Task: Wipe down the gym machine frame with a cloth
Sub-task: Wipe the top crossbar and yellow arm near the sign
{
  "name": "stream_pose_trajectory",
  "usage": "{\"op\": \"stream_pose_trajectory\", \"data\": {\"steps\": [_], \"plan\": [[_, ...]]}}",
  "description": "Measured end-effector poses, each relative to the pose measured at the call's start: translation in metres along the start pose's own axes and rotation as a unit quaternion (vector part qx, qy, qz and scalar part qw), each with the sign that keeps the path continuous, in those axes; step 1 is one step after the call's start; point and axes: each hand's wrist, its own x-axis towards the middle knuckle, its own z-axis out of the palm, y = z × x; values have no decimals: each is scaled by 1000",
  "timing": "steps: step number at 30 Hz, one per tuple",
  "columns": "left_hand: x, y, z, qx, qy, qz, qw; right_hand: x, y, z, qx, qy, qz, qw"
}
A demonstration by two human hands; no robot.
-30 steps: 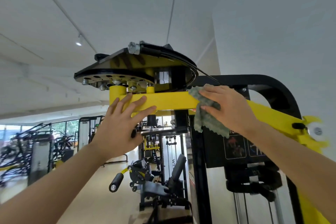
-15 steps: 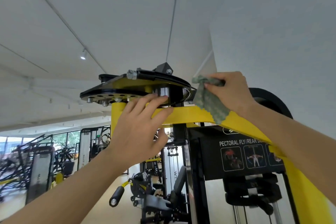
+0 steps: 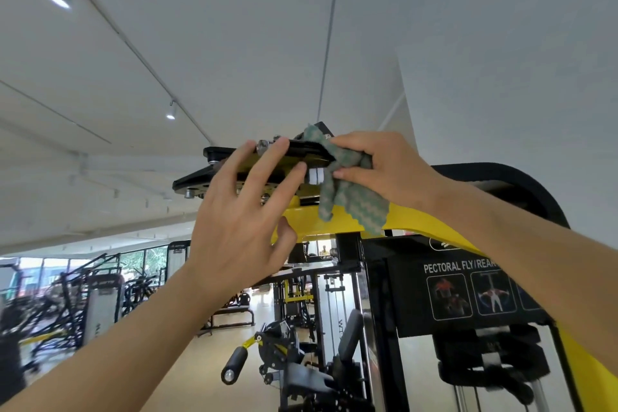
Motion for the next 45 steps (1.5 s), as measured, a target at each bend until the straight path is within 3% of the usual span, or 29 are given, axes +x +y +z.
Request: {"op": "stream_pose_trajectory", "data": {"steps": [7, 15, 17, 19, 23, 28, 31, 36, 41, 45], "plan": [[-2, -5, -8, 5, -39, 11, 999, -11, 52, -15, -90, -62, 84, 990], [-3, -3, -10, 28, -81, 20, 996, -21, 90, -4, -134, -44, 169, 975], [-5, -1, -11, 21, -91, 13, 996, -33, 89, 3, -164, 19, 135, 977], [-8, 0, -12, 8, -97, 15, 995, -51, 85, 13, -214, 95, 43, 971], [-23, -4, -14, -25, -134, 30, 990, -80, 87, 35, -271, 150, -55, 949], [-67, -5, -15, -64, -246, 42, 966, -78, 82, 62, -284, 98, -52, 952], [-85, -7, -11, -74, -291, -6, 954, -61, 69, 82, -298, 42, -47, 952], [-90, -12, 9, -117, -262, -118, 951, -37, 43, 123, -328, -7, -28, 944], [-80, -12, 37, -130, -221, -127, 958, -18, 23, 158, -321, 13, -18, 947], [-78, -20, 56, -119, -241, -148, 952, -11, 20, 163, -326, -33, -38, 944]]}}
